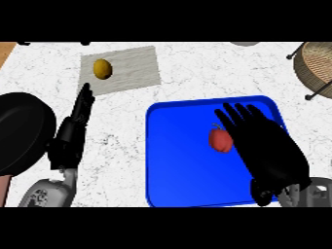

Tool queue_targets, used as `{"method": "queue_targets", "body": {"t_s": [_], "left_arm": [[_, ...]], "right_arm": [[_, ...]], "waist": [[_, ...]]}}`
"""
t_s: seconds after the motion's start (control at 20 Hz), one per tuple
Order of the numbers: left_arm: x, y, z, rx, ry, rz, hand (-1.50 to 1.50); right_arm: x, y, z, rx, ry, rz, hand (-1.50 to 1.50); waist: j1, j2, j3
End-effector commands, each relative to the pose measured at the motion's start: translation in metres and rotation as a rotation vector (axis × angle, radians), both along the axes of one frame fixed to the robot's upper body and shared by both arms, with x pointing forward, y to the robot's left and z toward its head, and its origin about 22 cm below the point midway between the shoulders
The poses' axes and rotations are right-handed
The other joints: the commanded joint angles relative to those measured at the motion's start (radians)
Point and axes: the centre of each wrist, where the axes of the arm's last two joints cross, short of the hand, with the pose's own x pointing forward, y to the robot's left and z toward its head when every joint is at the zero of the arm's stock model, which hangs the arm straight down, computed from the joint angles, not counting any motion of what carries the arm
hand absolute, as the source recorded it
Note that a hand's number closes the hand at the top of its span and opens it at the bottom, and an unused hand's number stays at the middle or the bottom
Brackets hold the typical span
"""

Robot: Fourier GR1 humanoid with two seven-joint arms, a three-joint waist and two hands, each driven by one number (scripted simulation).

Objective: Pick the bell pepper from the tray and place it in the tiered basket

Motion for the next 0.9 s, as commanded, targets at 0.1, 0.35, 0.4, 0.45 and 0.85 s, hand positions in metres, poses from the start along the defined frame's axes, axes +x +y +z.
{"method": "queue_targets", "body": {"t_s": [0.1, 0.35, 0.4, 0.45, 0.85], "left_arm": [[-0.016, -0.007, -0.014, -0.009, -0.006, -0.005, 0.0], [-0.001, -0.026, 0.001, -0.019, 0.001, -0.004, 0.0], [-0.008, -0.02, 0.009, 0.009, -0.004, 0.0, 0.0], [0.007, -0.021, 0.0, 0.0, -0.003, -0.012, 0.0], [-0.003, 0.007, 0.01, -0.012, 0.004, -0.001, 0.0]], "right_arm": [[0.015, -0.031, -0.007, -0.001, 0.049, -0.057, -1.5], [0.001, -0.034, -0.021, 0.016, 0.044, -0.001, -1.5], [0.021, -0.017, -0.024, 0.029, 0.039, -0.007, -1.5], [0.012, -0.011, -0.03, 0.027, 0.041, 0.006, -1.5], [0.028, -0.009, -0.03, 0.033, 0.096, -0.009, -1.5]], "waist": [[0.0, 0.0, 0.0], [-0.004, 0.0, 0.0], [0.003, 0.0, 0.0], [0.0, 0.001, 0.0], [0.003, 0.0, 0.0]]}}
